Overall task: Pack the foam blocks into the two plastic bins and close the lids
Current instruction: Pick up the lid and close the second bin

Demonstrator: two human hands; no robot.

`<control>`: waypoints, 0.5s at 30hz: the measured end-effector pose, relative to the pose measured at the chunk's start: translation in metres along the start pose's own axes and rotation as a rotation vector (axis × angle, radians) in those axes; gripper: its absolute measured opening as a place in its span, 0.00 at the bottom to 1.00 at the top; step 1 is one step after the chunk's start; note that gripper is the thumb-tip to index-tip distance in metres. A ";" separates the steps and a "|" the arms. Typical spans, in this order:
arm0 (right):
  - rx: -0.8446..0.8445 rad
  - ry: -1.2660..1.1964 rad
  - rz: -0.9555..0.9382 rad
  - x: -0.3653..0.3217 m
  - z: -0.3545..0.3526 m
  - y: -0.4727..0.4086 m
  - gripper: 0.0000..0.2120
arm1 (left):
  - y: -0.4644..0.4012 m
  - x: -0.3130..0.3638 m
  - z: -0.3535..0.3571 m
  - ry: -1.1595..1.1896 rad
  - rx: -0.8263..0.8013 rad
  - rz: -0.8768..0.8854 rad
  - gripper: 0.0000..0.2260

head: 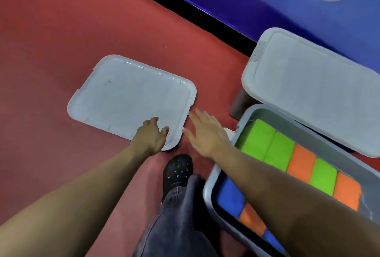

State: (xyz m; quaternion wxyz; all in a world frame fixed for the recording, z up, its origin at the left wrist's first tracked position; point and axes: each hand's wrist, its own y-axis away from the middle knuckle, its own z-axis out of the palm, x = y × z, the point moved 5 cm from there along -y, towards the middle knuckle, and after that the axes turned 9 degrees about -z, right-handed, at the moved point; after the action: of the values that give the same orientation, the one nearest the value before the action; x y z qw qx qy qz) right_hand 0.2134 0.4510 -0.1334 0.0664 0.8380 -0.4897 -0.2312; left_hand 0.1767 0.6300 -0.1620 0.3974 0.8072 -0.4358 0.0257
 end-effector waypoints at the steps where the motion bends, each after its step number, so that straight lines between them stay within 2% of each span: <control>1: -0.023 0.008 0.003 -0.001 0.010 -0.011 0.32 | -0.013 -0.014 0.007 0.081 -0.027 -0.068 0.29; 8: -0.356 0.093 0.011 0.004 0.082 -0.067 0.35 | -0.063 -0.071 0.071 0.820 -0.230 -0.573 0.26; 11: -0.413 0.105 -0.029 0.001 0.102 -0.082 0.35 | -0.080 -0.084 0.102 1.131 -0.300 -0.703 0.32; 15: -0.419 0.108 -0.062 -0.001 0.113 -0.088 0.34 | -0.078 -0.075 0.100 1.347 -0.297 -0.757 0.27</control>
State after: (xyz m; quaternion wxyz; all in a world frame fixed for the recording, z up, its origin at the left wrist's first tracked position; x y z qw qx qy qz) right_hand 0.2310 0.5103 -0.2630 0.2578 0.8319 -0.4006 -0.2847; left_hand 0.1562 0.6385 -0.3073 0.6614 0.6498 0.2046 0.3139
